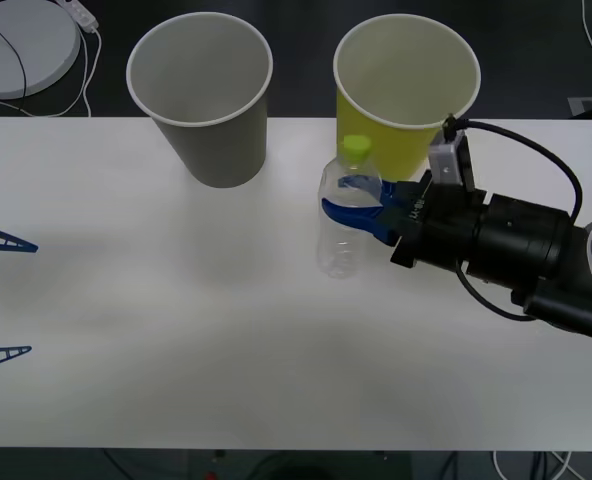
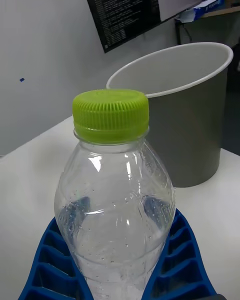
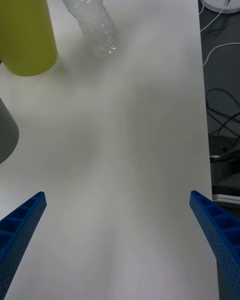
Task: Put the can into the green bin and the plastic bottle into the gray bin
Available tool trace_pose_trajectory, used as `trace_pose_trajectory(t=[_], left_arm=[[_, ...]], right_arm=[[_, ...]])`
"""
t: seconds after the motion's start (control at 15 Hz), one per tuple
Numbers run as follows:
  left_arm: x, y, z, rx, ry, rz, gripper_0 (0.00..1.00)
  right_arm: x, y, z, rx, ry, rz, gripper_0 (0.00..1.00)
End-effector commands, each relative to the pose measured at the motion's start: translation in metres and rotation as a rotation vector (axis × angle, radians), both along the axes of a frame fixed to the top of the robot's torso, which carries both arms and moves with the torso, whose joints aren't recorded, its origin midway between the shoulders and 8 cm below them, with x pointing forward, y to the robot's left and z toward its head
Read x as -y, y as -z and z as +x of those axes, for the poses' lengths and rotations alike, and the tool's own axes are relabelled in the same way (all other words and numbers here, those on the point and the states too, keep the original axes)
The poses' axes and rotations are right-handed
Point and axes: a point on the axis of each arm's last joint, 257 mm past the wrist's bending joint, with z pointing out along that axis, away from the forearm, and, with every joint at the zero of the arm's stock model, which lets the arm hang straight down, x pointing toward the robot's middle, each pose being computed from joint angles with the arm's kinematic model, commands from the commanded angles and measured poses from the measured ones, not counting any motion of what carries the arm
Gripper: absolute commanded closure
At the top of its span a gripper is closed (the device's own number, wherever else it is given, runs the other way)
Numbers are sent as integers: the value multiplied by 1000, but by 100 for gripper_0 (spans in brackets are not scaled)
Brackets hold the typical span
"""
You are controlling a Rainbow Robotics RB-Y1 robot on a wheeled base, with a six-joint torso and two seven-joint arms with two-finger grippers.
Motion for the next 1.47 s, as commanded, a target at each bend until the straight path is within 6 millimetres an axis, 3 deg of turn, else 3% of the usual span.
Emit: trace_pose_trajectory(t=[0.07, 0.4, 1.07, 1.47], left_arm=[[0, 0, 0, 0, 0, 0, 0], [0, 0, 0, 0, 0, 0, 0], [0, 0, 0, 0, 0, 0, 0], [0, 0, 0, 0, 0, 0, 0]], right_arm=[[4, -15, -9, -73, -15, 16, 100], [10, -42, -16, -159, -48, 34, 100], [23, -97, -7, -143, -69, -96, 100], [5, -124, -10, -178, -57, -166, 100]])
